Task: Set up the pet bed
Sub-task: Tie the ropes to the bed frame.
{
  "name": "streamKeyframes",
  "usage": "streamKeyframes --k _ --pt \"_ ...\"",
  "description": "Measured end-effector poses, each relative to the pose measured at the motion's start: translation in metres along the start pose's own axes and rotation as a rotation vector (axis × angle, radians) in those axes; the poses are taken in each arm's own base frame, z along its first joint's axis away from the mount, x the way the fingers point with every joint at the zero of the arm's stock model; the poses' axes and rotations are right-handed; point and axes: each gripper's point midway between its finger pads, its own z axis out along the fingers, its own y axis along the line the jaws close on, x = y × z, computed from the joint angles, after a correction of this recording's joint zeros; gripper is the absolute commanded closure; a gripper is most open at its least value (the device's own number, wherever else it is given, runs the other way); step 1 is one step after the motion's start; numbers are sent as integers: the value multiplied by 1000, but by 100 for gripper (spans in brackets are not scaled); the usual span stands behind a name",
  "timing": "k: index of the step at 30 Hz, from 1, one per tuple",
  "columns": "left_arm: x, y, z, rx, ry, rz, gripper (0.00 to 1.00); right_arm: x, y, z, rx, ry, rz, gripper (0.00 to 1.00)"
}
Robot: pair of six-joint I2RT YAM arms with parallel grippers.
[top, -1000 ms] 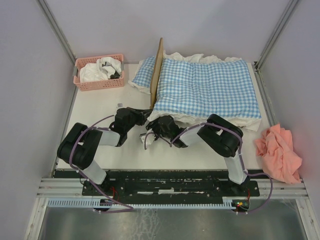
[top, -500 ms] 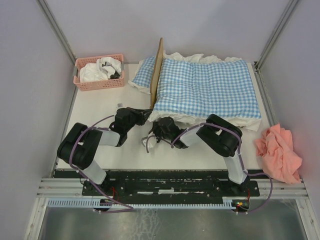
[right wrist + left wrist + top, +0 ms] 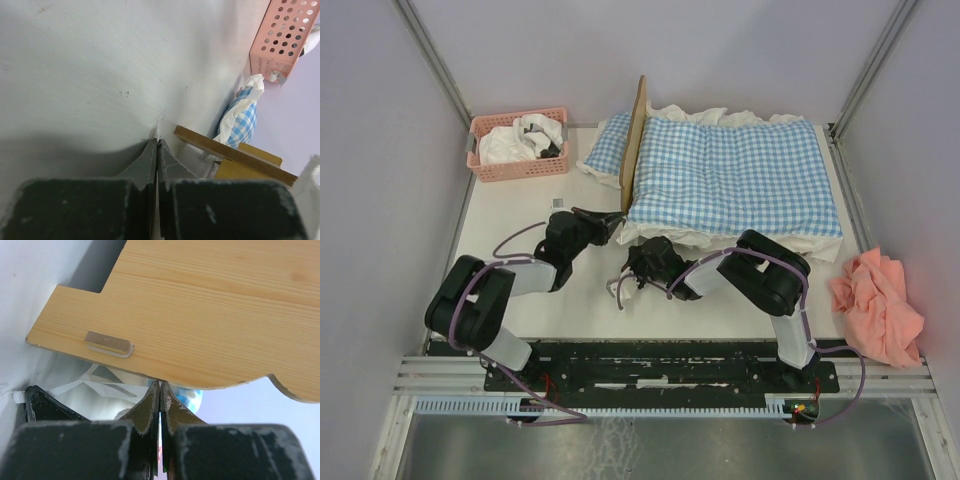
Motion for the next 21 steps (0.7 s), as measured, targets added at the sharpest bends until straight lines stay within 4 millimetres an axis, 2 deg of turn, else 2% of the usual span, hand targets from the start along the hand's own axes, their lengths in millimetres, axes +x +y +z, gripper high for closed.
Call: streamKeyframes --k 7,10,21 --pt "-17 -25 -2 43 -50 52 97 5 -2 -1 15 19 26 98" --pt "-27 -37 0 64 -78 79 97 13 -1 -3 26 35 50 98" --pt "-46 -41 -10 19 -156 214 97 34 2 -9 60 64 141 98"
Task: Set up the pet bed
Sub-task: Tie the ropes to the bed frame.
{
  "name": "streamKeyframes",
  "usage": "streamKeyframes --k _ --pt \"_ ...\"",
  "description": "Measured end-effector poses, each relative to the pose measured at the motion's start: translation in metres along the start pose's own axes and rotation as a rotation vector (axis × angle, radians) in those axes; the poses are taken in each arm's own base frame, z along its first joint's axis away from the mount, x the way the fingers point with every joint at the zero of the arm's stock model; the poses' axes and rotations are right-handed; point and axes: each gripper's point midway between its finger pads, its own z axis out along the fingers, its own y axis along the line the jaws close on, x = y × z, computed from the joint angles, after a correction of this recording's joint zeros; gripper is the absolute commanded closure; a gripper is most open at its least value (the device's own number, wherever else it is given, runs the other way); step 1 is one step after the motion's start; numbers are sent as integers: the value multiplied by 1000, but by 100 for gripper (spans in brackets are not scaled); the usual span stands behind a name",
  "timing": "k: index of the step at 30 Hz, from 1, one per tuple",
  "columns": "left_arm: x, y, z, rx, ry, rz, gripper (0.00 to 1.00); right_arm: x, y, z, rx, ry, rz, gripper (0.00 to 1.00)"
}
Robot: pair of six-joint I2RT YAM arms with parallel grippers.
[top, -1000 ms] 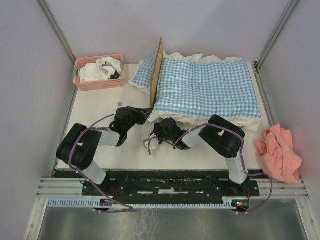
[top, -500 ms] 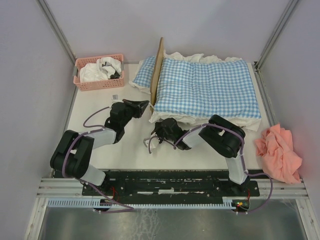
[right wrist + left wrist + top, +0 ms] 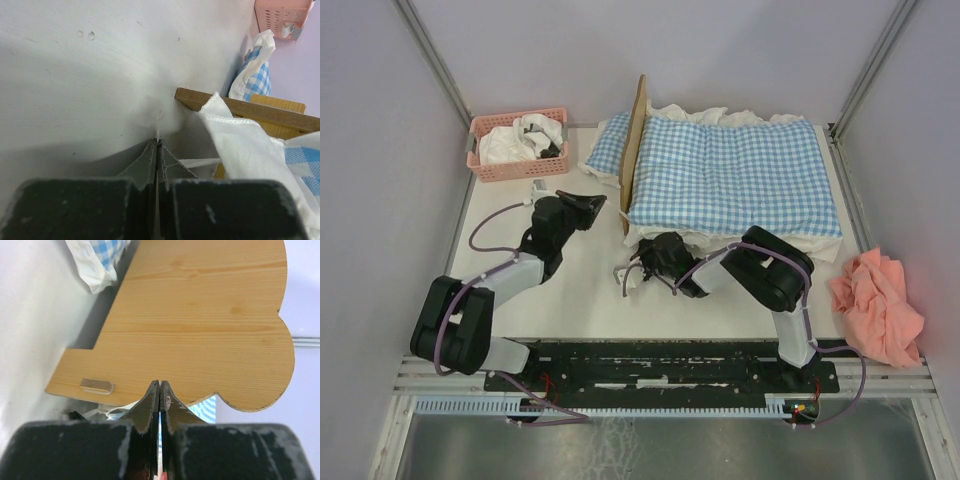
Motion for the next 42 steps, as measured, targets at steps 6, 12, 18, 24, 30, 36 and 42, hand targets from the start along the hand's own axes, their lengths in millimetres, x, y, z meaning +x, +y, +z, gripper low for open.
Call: streamKeyframes --k 6,12,18,24,30,36,42 --pt "-12 6 -10 -59 -50 109 97 4 0 -2 18 2 42 98" --pt "-17 22 -16 -128 -71 182 97 15 1 -6 45 12 105 98" --pt "-20 39 -19 -193 -74 234 97 21 1 -8 63 14 152 98" --pt "-21 49 -21 -235 -67 264 97 23 2 -12 71 13 200 98" --pt "-25 58 -23 -267 -67 259 97 23 0 -17 83 0 229 98" --pt "-22 65 -21 -278 -38 252 80 13 2 -20 54 -54 258 98" --pt "-16 77 -25 -293 -10 247 62 -4 -2 -23 33 -160 379 98"
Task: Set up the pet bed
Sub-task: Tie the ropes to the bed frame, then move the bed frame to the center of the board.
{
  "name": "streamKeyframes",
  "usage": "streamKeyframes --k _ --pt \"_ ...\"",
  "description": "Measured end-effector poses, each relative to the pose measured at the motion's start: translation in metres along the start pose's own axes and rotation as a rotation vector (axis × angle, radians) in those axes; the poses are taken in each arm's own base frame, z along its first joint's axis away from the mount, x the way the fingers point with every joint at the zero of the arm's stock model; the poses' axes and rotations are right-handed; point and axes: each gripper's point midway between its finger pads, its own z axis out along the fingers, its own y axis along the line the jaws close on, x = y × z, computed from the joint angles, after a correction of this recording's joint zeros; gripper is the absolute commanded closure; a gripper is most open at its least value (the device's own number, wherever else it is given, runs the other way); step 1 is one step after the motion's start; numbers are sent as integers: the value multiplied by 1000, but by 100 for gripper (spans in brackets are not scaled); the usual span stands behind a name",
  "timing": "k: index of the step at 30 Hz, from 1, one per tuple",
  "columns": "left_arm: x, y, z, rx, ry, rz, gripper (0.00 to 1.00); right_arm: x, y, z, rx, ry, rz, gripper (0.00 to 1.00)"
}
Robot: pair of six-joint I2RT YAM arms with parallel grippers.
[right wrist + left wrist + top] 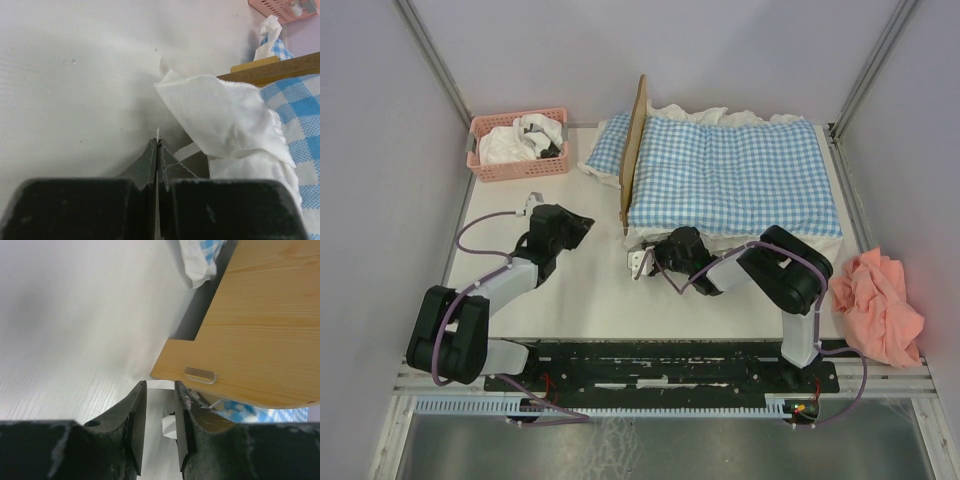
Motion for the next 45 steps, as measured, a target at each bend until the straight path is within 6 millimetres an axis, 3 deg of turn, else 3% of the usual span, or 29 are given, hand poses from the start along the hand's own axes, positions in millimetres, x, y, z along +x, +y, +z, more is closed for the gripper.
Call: streamKeyframes --k 6,12,19,23,27,31,38,42,45 --pt "16 18 -4 -22 53 26 60 -12 0 2 -5 -77 122 98" --pt "31 7 -9 79 106 93 57 -14 4 4 -17 -98 170 98" --pt "64 -26 -8 255 185 183 48 -14 6 4 -25 -106 179 98" --pt "88 -24 0 284 250 197 49 -14 6 4 -26 -106 178 98" --pt "98 -13 8 264 275 203 53 -14 7 4 -30 -102 180 97" --pt "97 -1 16 215 258 203 53 -13 8 4 -34 -99 186 72" --pt "86 11 17 136 198 204 53 -13 16 -5 -88 -66 232 51" --pt "72 0 6 146 163 241 49 -30 7 -28 -86 -71 356 48" --pt "56 -24 -5 195 119 303 45 -43 -3 -46 -65 -54 539 37"
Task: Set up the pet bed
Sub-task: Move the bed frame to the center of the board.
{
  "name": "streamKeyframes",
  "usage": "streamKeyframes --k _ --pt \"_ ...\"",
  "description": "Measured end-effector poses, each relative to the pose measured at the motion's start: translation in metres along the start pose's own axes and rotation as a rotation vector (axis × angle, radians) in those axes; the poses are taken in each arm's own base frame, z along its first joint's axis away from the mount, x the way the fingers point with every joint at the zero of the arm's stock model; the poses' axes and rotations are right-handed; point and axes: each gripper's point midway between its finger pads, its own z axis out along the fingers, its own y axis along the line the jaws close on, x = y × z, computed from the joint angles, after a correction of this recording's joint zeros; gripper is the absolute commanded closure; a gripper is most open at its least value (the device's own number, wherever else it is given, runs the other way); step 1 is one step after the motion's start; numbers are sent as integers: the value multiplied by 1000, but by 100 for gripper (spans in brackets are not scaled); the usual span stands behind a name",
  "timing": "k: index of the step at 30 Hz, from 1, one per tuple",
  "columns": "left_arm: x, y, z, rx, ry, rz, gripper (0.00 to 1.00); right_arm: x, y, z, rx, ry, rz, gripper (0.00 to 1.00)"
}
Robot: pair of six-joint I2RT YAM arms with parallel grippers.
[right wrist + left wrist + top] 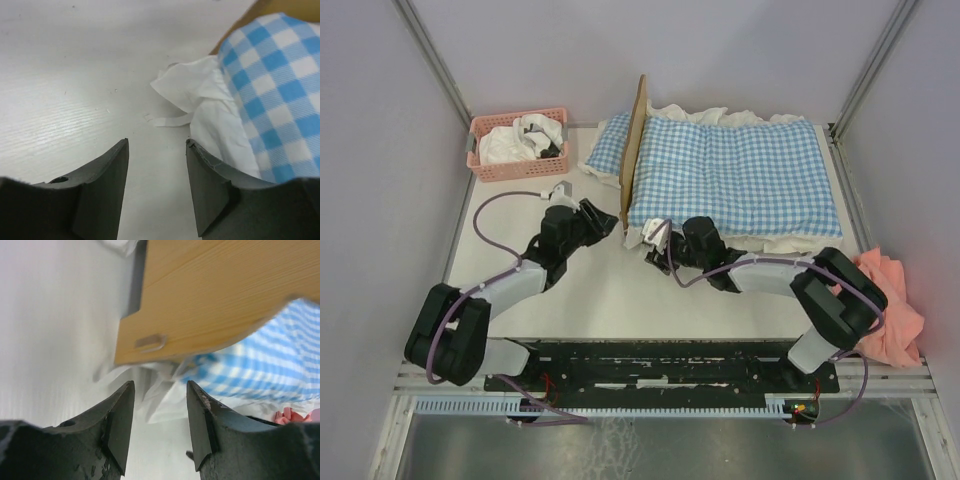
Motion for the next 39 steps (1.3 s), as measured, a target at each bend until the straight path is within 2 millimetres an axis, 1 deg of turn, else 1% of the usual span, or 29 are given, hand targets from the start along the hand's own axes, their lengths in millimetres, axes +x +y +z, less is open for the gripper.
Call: streamKeyframes --k 2,5,6,10,12,13,15,17,20,22,23,25,27,29,30,31,33,34,37,39 --pt "-22 -19 -5 33 -49 56 41 -7 -2 -11 30 40 162 31" --pt "-57 -52 -10 78 -131 153 38 -24 -7 -21 59 71 358 27" --pt "-66 -61 -11 90 -151 178 37 -31 -9 -27 80 74 426 27" --pt "-104 -97 -9 126 -234 287 36 -47 -17 -60 198 86 632 25" --pt "-118 -110 -2 132 -258 329 36 -53 -21 -78 251 94 697 23" --pt "-122 -114 2 134 -263 344 35 -56 -23 -86 275 103 719 22" --pt "-127 -118 11 127 -265 374 35 -61 -28 -102 321 110 744 21" --pt "-127 -119 23 118 -255 401 36 -63 -34 -118 381 120 763 20" --pt "-122 -119 37 102 -233 440 36 -58 -41 -139 480 145 788 17" --pt "-117 -119 45 95 -219 464 38 -51 -44 -151 543 170 803 15" --pt "-113 -119 49 84 -213 481 42 -47 -46 -156 571 182 809 14" --pt "-106 -119 56 68 -201 503 56 -42 -48 -165 617 196 819 13" --pt "-99 -122 60 51 -194 539 68 -36 -50 -172 660 207 827 8" --pt "-97 -121 60 17 -203 586 83 -30 -50 -178 697 220 836 0" --pt "-98 -120 59 -3 -214 607 90 -27 -51 -182 718 228 840 1" --pt "-102 -118 58 -30 -229 627 96 -24 -52 -185 740 238 845 1" --pt "-108 -113 55 -74 -250 659 97 -19 -54 -190 779 256 847 1" --pt "-107 -112 53 -80 -254 669 97 -17 -55 -193 796 262 850 1" --pt "-102 -111 41 -84 -258 682 97 -13 -56 -203 841 275 851 1" --pt "-96 -109 28 -83 -256 686 97 -14 -58 -212 869 266 853 1"
